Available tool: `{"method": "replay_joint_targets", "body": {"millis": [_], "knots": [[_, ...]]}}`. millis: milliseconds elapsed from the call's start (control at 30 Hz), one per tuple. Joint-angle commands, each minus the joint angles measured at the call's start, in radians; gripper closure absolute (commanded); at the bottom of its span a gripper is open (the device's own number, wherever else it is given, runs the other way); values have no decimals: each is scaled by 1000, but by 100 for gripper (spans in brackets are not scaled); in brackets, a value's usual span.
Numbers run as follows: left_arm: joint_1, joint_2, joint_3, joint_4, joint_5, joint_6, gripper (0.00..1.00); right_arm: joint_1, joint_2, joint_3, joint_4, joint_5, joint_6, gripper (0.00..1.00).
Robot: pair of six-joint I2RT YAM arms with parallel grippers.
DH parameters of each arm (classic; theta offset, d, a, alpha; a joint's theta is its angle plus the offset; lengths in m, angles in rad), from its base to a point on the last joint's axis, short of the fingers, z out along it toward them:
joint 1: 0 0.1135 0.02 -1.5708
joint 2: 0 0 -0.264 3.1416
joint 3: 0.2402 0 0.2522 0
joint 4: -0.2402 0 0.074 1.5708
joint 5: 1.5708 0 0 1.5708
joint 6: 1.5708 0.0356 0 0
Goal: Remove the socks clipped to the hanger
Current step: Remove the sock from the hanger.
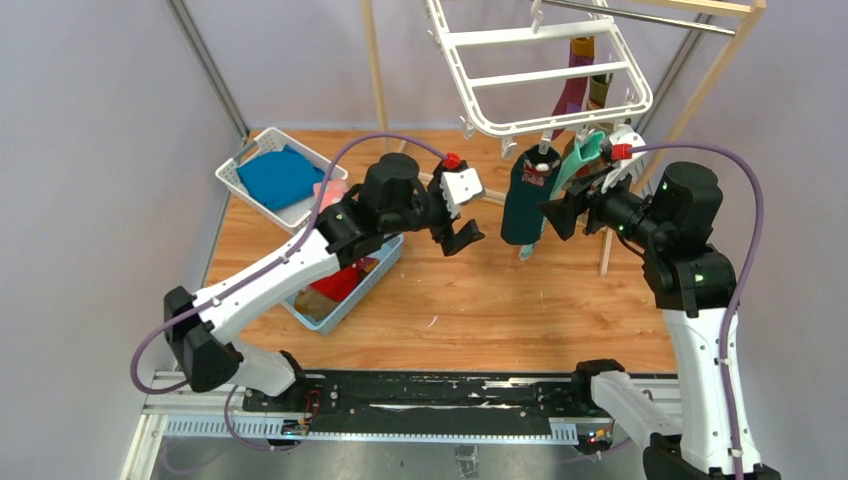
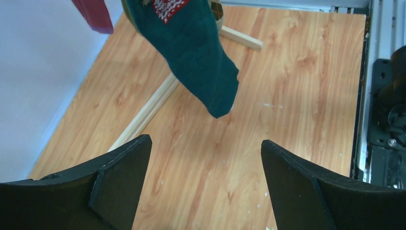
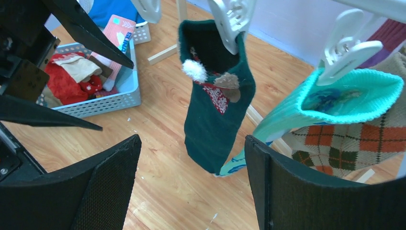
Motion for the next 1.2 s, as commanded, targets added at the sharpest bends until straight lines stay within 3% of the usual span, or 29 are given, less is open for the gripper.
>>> {"method": "replay_joint_targets", "body": {"millis": [0, 200, 367, 567, 733, 967, 1167], "knots": [[-14, 66, 40, 211, 1, -30, 10, -42, -28, -19, 42, -20, 6, 21], [-14, 192, 90, 270, 96, -24, 7, -84, -51, -38, 44, -60, 21, 21], [1, 280, 150, 329, 82, -59, 6, -104, -57, -50, 56, -92, 38, 21], [66, 372, 224, 429, 151, -224, 5, -104, -56, -67, 65, -106, 39, 21], [85, 413, 281, 462, 332, -248, 14, -104, -51, -81, 76, -111, 38, 21], [86, 466, 343, 471, 394, -311, 34, -105, -39, -68, 86, -124, 42, 21], [91, 470, 358, 471, 429, -383, 67, -104, -25, -49, 111, -184, 56, 21]]}}
